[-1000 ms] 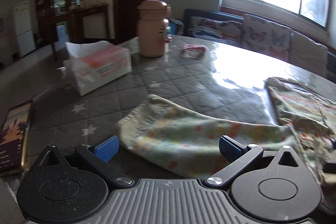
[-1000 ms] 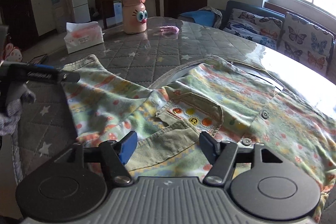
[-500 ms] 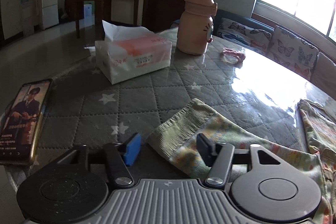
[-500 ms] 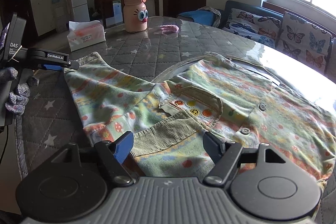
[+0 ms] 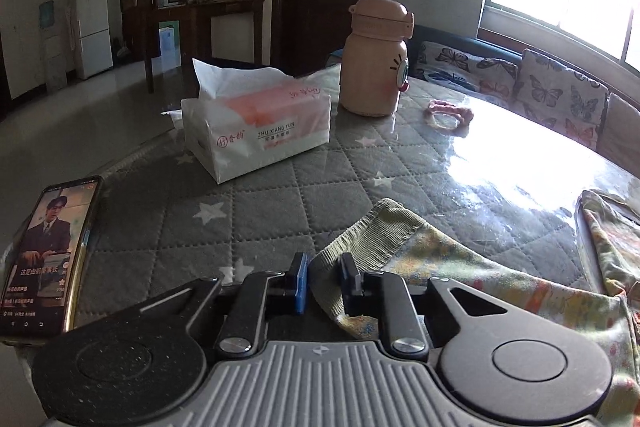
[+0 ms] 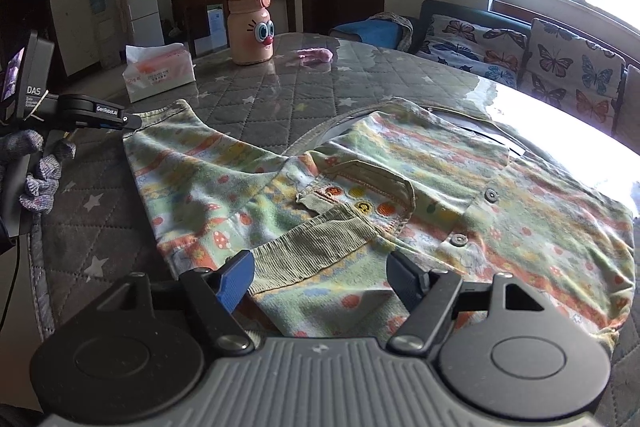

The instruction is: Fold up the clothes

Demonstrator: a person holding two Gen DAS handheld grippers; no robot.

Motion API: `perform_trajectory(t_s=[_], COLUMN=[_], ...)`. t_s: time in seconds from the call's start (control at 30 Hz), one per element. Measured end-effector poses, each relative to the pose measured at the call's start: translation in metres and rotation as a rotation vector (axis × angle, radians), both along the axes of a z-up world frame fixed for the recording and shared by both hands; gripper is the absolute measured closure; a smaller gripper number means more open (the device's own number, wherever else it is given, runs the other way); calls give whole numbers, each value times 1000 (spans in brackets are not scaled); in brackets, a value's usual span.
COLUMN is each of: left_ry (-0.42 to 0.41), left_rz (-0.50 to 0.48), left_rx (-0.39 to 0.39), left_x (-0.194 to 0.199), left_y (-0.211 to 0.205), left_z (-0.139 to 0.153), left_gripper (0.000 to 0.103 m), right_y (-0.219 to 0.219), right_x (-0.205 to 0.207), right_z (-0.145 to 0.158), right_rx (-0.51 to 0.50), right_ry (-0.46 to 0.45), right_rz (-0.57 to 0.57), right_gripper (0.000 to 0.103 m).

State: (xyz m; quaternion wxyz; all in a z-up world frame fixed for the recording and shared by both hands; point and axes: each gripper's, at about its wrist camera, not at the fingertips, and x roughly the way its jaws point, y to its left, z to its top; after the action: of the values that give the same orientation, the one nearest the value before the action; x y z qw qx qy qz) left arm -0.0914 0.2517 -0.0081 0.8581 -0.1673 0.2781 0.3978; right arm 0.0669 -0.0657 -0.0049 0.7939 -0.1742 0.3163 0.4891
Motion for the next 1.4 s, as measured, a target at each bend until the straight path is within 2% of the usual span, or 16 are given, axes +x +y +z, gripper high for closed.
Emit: perform_trajectory(t_s=[0.03, 0.1, 0.27, 0.43, 0.57, 0.7, 0.87, 1.03, 1.17, 1.4], left_ry=[-7, -22, -21, -39, -93, -185, -257, -251, -212, -177], left_rz=[0, -1, -16, -30, -57, -179, -409, -605, -739, -806], left_rx=[-5, -14, -38, -52, -41, -38, -41, -97, -124, -152], left_x=[-2, -7, -4, -2, -4, 0, 18, 36, 45, 51], left_y=[-1, -3, -4, -5, -15, -42, -92, -140, -176, -199], left_z=[1, 3, 0, -1, 14, 38, 56, 52, 39, 26], left_gripper=[63, 57, 59, 92, 95, 95, 95, 95, 95, 96], right_y=[0, -1, -5, -8, -12, -21, -37, -49, -51, -37], right_x=[0, 1, 0, -1, -2, 3, 15, 28, 37, 48], right_z=[0, 1, 4, 7, 10, 15, 22, 28, 29, 13], right_rx=[2, 5, 16, 26, 36, 63, 114, 171, 215, 263], right_ry=[1, 0, -2, -4, -5, 13, 64, 139, 227, 398], right_rz=[-2, -4, -11, -18, -26, -58, -119, -162, -172, -186], right_gripper=[28, 28, 28, 28, 28, 28, 31, 37, 40, 40])
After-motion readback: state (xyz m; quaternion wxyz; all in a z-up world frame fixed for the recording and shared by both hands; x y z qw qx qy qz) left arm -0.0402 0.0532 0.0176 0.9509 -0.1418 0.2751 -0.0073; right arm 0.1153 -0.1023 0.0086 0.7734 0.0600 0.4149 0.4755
